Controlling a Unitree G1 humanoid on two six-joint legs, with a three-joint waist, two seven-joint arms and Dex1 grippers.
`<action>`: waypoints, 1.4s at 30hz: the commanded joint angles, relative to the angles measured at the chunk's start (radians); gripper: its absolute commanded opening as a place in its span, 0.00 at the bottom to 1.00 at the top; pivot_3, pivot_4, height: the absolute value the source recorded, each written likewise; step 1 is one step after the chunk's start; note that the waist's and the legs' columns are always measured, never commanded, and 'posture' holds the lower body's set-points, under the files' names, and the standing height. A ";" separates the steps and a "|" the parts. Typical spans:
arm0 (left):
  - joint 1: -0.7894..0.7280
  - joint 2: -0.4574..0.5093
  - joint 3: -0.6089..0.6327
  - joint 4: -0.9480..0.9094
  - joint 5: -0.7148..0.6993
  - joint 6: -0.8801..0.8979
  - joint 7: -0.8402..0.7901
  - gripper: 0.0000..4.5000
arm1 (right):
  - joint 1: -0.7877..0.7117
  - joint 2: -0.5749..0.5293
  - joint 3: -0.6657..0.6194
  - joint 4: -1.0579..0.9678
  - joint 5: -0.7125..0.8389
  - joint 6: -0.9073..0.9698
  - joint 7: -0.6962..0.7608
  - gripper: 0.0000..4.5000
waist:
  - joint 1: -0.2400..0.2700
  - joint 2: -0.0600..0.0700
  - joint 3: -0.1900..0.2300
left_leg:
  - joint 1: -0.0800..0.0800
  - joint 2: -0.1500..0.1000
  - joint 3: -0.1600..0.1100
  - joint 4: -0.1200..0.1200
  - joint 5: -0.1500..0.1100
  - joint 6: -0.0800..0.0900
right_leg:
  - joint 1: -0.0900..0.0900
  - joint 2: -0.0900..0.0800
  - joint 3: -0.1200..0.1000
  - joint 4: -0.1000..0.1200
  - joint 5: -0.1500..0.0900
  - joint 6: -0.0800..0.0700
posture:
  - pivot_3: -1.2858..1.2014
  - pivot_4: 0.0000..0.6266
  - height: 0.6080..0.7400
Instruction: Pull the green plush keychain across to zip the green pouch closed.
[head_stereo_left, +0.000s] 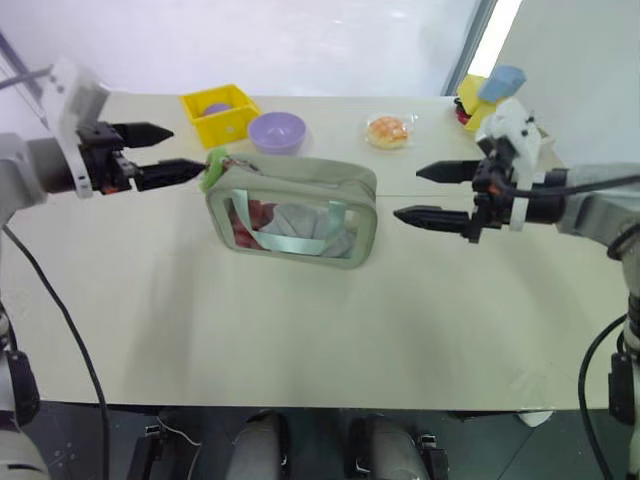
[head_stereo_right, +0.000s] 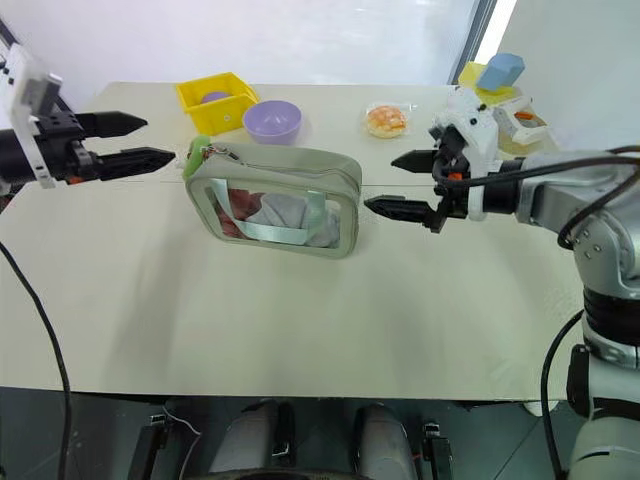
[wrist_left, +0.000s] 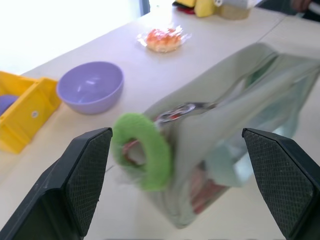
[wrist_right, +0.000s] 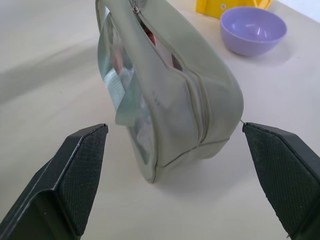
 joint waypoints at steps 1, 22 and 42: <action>-0.053 -0.003 0.002 0.070 0.038 -0.069 -0.010 0.99 | -0.038 -0.002 0.035 0.010 -0.036 -0.074 0.029 1.00 | 0.000 -0.002 0.001 | -0.001 0.000 0.000 0.000 0.000 0.000 | -0.001 0.000 0.000 0.000 0.000 0.000 | 0.52 0.24 0.99; 0.027 0.037 0.060 0.156 0.114 -0.180 0.015 0.99 | -0.293 0.314 0.302 0.203 -0.244 -0.239 -0.008 1.00 | -0.022 -0.002 0.002 | -0.001 0.002 0.004 0.001 0.001 -0.001 | -0.004 0.000 0.001 0.003 0.000 0.000 | 0.52 0.24 0.99; 0.073 -0.151 0.059 0.152 0.109 -0.210 0.132 1.00 | -0.163 0.287 0.438 0.121 -0.394 -0.425 0.206 0.01 | -0.014 -0.004 0.002 | -0.002 0.001 0.003 0.002 0.001 -0.001 | -0.003 -0.001 0.001 0.003 0.000 0.001 | 0.52 0.24 0.99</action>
